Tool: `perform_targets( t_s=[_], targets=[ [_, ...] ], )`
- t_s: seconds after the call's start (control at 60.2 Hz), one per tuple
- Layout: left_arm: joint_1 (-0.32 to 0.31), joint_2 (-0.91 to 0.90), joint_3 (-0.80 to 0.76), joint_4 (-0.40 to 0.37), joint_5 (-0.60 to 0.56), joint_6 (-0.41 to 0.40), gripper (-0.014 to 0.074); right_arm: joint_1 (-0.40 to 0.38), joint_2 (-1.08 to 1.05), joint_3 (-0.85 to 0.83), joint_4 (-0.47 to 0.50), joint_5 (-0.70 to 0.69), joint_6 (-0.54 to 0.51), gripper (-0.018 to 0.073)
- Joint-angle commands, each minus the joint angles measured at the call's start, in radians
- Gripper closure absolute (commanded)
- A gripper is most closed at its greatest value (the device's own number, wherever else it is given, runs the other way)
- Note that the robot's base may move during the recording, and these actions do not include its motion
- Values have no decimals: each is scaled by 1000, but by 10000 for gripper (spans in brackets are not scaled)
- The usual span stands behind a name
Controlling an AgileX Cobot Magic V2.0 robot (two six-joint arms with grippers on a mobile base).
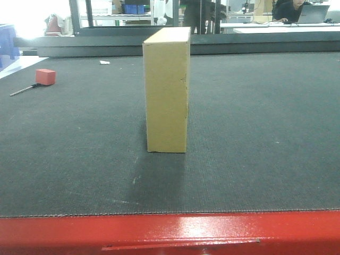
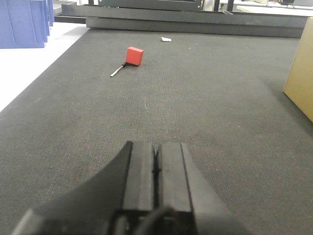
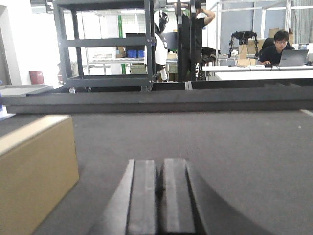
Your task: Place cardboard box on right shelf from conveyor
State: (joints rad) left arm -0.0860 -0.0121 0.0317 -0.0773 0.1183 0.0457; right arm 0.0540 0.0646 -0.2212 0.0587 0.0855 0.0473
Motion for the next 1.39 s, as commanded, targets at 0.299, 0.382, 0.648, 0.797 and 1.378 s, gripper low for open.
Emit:
perform_targets(
  t_s=[0.299, 0.382, 0.648, 0.797, 1.378],
  targets=[
    [-5, -15, 9, -6, -84, 0, 713, 19, 584, -374, -12, -49, -6, -29],
    [-5, -15, 9, -6, -84, 0, 713, 59, 708, -452, -16, -26, -6, -36],
    [-5, -15, 9, -6, -84, 0, 713, 254, 1081, -836, -17, 221, -5, -34],
    [-5, -15, 9, -6, -84, 0, 713, 364, 1273, -1140, -17, 437, 45, -34],
    [-5, -15, 9, -6, -84, 0, 713, 554, 1829, -1915, -229, 1003, 597, -32]
  ],
)
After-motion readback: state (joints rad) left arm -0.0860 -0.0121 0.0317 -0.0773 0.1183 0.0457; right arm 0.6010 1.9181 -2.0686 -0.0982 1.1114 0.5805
